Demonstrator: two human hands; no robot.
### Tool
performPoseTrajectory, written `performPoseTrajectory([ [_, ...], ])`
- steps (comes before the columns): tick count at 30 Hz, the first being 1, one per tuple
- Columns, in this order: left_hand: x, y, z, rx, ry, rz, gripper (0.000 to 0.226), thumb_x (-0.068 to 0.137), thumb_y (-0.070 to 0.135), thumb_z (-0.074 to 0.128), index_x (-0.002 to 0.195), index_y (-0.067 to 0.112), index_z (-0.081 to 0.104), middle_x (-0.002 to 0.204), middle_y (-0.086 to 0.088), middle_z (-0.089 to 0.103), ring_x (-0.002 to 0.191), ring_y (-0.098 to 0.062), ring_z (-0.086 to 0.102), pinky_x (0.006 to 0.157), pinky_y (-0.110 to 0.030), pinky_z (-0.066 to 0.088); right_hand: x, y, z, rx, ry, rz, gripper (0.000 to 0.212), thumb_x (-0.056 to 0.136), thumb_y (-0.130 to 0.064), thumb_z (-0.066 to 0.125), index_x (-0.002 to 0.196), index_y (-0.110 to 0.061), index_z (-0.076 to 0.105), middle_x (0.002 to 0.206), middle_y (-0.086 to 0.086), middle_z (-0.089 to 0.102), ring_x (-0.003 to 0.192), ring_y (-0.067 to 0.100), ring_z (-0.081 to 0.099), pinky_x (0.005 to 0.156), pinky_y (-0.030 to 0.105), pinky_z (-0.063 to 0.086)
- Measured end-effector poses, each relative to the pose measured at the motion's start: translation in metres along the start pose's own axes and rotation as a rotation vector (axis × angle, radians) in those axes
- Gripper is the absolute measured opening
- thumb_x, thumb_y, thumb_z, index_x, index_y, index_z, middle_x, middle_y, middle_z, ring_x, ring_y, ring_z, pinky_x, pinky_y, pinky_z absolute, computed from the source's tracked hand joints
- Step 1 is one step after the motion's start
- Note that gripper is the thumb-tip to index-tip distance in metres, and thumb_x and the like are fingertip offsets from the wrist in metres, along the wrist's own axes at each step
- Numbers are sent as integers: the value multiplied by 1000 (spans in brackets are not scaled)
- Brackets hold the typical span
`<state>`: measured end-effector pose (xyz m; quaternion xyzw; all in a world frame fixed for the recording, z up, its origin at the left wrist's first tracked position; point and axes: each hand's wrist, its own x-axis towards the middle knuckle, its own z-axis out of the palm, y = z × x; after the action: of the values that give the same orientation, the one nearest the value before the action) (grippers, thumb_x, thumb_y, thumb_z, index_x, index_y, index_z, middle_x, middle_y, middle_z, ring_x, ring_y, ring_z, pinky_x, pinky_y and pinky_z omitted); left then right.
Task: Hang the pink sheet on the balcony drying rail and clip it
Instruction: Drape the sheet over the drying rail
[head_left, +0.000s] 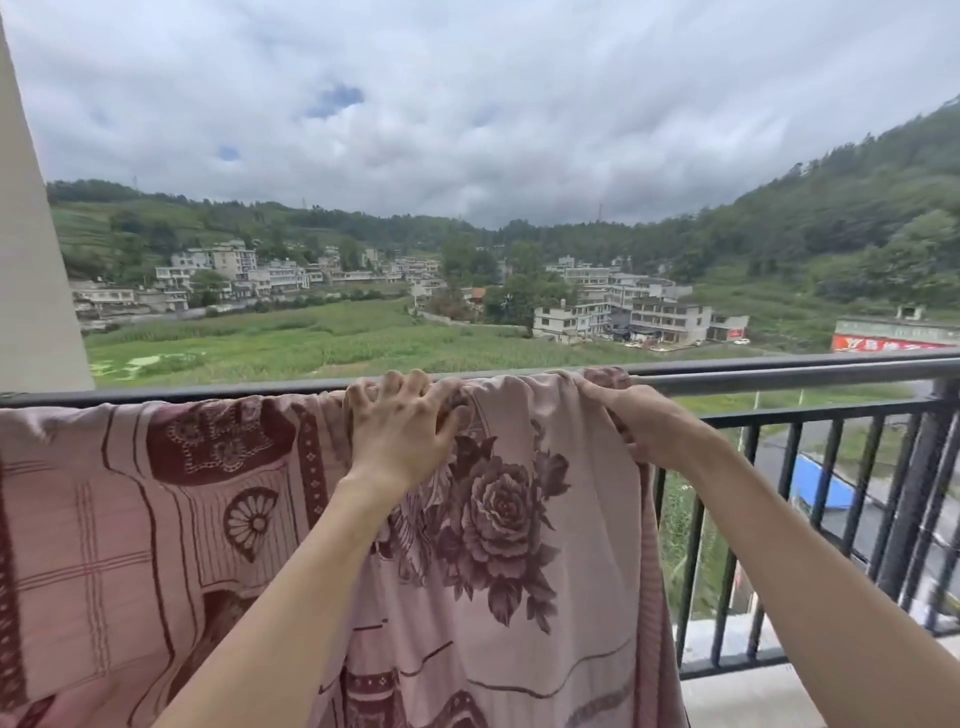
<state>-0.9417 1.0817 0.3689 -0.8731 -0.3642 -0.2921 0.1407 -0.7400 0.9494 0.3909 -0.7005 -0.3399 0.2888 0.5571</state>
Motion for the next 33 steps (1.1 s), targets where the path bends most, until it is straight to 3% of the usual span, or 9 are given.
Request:
performPoseTrajectory([
  [3,8,-8,9,-22,66,-19,41,93,52,30,131,41,41,127,6,50,117,-19,39,92,-41,23,9,3,6,20,27,-38,50,76,-55,66,94,-9,62,100,0,64,90,17,61,83,36,53],
  [6,17,-15,14,-67,99,-29,38,94,50,34,128,42,45,121,6,55,114,-20,42,89,-40,22,10,3,13,-90,76,-177,36,84,-45,63,80,-9,67,62,4,52,52,16,46,44,19,38],
  [8,22,-18,18,-93,122,-36,36,94,49,33,126,43,48,118,7,57,111,-20,44,87,-39,21,12,3,14,-84,134,-259,33,89,-32,60,68,-8,67,55,-3,55,50,11,48,44,17,37],
  [11,31,-20,22,-142,173,-58,35,96,45,33,121,38,56,115,5,61,110,-21,46,89,-40,20,20,6,8,20,305,-299,33,92,-23,56,82,7,67,69,8,59,60,18,54,50,21,46],
  [14,42,-20,26,-174,198,-92,35,96,41,35,113,27,63,114,3,63,109,-24,48,91,-42,21,26,11,-2,-37,446,-256,17,90,-20,58,87,-3,62,75,8,65,56,16,61,46,20,52],
  [19,28,-7,29,-224,230,-107,34,97,36,36,107,20,64,113,1,65,106,-26,51,92,-43,20,25,35,-16,-256,465,-160,32,80,-35,67,96,-9,59,90,4,62,86,21,58,84,37,50],
  [25,34,-8,30,-218,220,-101,34,97,35,35,109,20,62,113,1,65,105,-27,52,92,-44,23,42,43,-17,141,334,-129,27,90,-28,58,93,-2,65,91,13,67,87,24,61,83,38,52],
  [29,39,-9,34,-204,231,-99,32,96,35,37,107,20,64,111,0,66,102,-28,54,92,-47,25,53,31,-31,457,242,-6,42,93,-28,54,124,-1,45,113,15,57,77,20,58,48,24,52],
  [33,47,-11,40,-170,244,-91,29,95,34,41,104,20,65,106,-2,68,97,-29,56,89,-49,27,59,19,-30,289,177,-15,18,91,-22,58,85,-5,62,77,6,61,60,13,52,50,23,44],
])
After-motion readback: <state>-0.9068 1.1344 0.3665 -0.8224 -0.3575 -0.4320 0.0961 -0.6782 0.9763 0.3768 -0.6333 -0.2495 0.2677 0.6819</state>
